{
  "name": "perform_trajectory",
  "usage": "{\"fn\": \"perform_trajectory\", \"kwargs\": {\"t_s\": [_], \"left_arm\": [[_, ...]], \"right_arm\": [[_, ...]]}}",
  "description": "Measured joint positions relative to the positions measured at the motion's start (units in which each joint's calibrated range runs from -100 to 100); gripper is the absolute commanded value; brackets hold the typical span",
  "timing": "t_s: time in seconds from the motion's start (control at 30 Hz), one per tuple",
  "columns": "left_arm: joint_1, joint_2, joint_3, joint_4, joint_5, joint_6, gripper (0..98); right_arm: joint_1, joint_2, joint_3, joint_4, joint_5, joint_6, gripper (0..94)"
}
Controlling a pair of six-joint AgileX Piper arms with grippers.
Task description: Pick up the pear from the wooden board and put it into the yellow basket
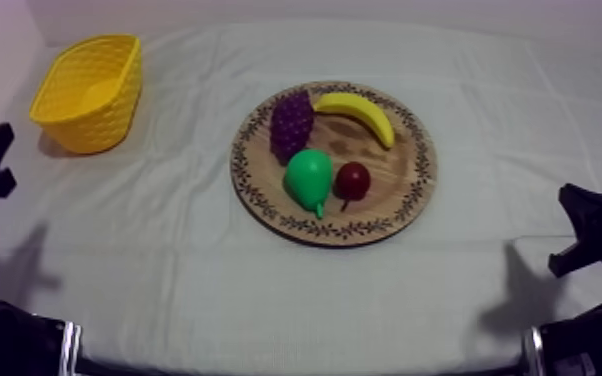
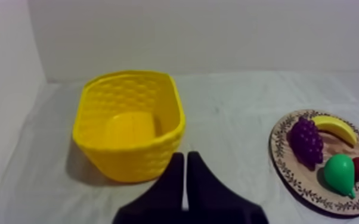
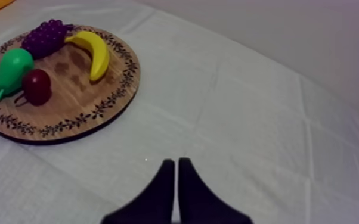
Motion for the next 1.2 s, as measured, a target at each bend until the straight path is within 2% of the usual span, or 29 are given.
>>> {"fn": "perform_trajectory", "kwargs": {"t_s": [0.2, 0.33, 0.93, 1.2], "left_arm": [[0.1, 10.1, -13.4, 0.00, 4.9, -1.0, 0.0], [-0.3, 13.3, -18.7, 0.13, 5.8, -0.7, 0.0], [0.1, 16.8, -20.7, 0.02, 6.2, -0.4, 0.0], [1.0, 26.0, -30.1, 0.09, 8.6, -0.7, 0.0]], "right_arm": [[0.0, 0.0, 0.0, 0.0, 0.0, 0.0, 0.5], [0.0, 0.0, 0.0, 0.0, 0.0, 0.1, 0.5], [0.0, 0.0, 0.0, 0.0, 0.0, 0.0, 0.5], [0.0, 0.0, 0.0, 0.0, 0.0, 0.0, 0.5]]}}
